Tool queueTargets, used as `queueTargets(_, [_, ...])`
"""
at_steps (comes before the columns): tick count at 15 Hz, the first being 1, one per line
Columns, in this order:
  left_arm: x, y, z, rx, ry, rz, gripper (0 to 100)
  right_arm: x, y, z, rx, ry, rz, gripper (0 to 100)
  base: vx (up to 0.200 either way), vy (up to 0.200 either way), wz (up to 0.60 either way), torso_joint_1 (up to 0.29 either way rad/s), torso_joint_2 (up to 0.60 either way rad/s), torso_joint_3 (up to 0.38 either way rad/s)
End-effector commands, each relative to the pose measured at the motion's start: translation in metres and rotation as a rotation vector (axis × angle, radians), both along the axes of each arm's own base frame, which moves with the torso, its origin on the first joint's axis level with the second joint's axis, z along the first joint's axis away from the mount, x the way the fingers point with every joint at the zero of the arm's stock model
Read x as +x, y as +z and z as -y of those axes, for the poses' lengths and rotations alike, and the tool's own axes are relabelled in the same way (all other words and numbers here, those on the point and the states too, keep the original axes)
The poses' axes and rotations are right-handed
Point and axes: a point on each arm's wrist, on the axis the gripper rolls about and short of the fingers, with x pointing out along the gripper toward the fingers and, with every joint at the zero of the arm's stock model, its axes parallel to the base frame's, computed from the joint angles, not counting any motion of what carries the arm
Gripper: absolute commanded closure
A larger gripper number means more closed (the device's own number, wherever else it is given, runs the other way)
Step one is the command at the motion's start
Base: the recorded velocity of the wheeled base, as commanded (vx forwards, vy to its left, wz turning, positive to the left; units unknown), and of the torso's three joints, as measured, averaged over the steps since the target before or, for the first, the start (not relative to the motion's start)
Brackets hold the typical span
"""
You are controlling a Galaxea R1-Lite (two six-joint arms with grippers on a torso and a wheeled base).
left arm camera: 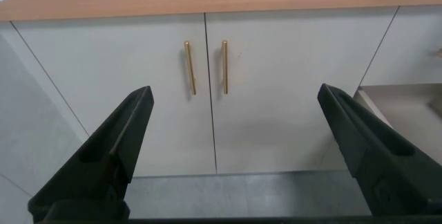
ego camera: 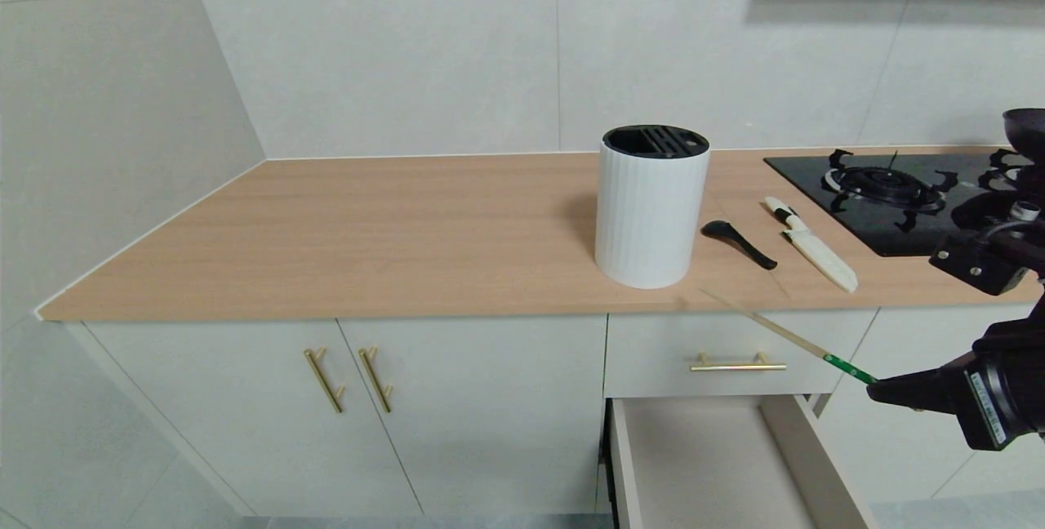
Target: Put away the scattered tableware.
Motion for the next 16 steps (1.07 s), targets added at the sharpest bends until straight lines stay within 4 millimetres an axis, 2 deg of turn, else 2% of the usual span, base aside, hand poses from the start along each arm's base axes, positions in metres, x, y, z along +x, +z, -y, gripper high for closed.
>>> queueTargets(1, [0.000,0.000,0.000,0.000,-0.001,0.000,0,0.004,-0.007,-0.005,-0.011,0.019,-0.034,100,0.000,0.000,0.00,0.000,0.00,0.000])
queueTargets(6, [0.000,0.000,0.000,0.000,0.000,0.000,0,0.009,-0.014,-0.007,-0.021,0.019,-0.064,100,0.000,0.000,0.00,-0.029,0.06,0.041])
queueTargets(16, [0.000,0.000,0.000,0.000,0.000,0.000,0,0.013,-0.018,-0.008,-0.029,0.017,-0.083,100,0.000,0.000,0.00,-0.187,0.47,0.272])
